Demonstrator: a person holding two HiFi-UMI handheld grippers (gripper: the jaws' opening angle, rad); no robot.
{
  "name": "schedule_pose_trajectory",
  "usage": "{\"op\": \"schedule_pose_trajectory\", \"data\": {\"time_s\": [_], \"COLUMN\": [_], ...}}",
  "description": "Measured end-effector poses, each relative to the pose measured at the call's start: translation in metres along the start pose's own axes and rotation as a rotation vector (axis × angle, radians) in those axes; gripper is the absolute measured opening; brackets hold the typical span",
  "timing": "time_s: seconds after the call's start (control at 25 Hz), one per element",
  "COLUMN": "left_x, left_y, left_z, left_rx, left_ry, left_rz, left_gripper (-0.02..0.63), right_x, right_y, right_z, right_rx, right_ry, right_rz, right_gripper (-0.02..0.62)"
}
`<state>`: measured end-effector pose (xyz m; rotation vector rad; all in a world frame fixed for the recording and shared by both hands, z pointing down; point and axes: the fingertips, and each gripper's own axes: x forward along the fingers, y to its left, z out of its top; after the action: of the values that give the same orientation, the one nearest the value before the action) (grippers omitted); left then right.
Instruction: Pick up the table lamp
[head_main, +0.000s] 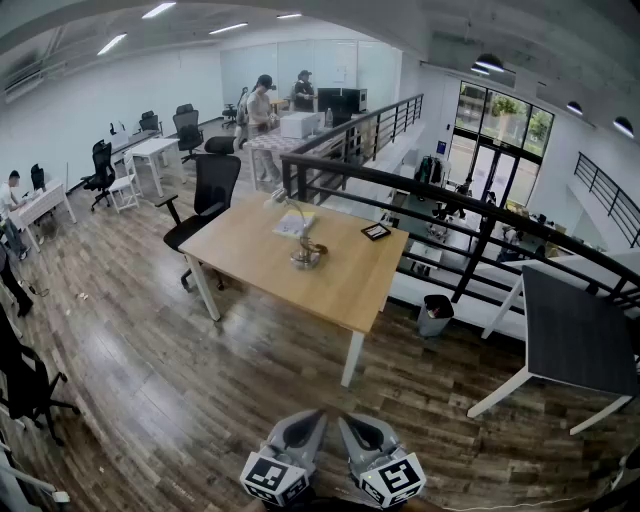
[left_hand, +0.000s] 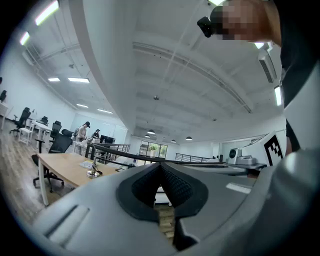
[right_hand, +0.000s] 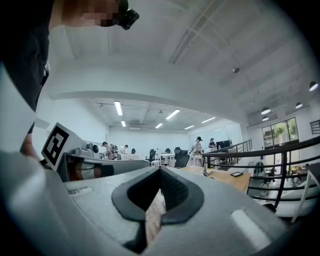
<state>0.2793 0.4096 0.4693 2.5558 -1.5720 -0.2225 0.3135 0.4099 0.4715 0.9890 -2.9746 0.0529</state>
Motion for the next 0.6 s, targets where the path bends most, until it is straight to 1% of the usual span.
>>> {"op": "schedule_pose_trajectory", "data": {"time_s": [0.36, 0.48, 0.6], "left_x": [0.022, 0.031, 0.039], "left_y": [0.044, 0.068, 0.101], "left_z": [0.001, 0.004, 0.013], "left_rx": [-0.02, -0.029, -0.029], "left_ry": [-0.002, -0.003, -0.006], "left_rz": [-0.004, -0.009, -0.015], "left_gripper": [0.002, 0.002, 0.002], "right_x": [0.046, 0.072, 0.109], "right_y": [-0.015, -0.022, -0.024], "right_z": [-0.004, -0.004, 0.002], "right_rx": [-0.004, -0.012, -0.017], "right_ry": [0.014, 0.015, 0.002], "right_rz": [-0.011, -0.027, -0.034], "right_gripper": [0.002, 0.002, 0.003]}}
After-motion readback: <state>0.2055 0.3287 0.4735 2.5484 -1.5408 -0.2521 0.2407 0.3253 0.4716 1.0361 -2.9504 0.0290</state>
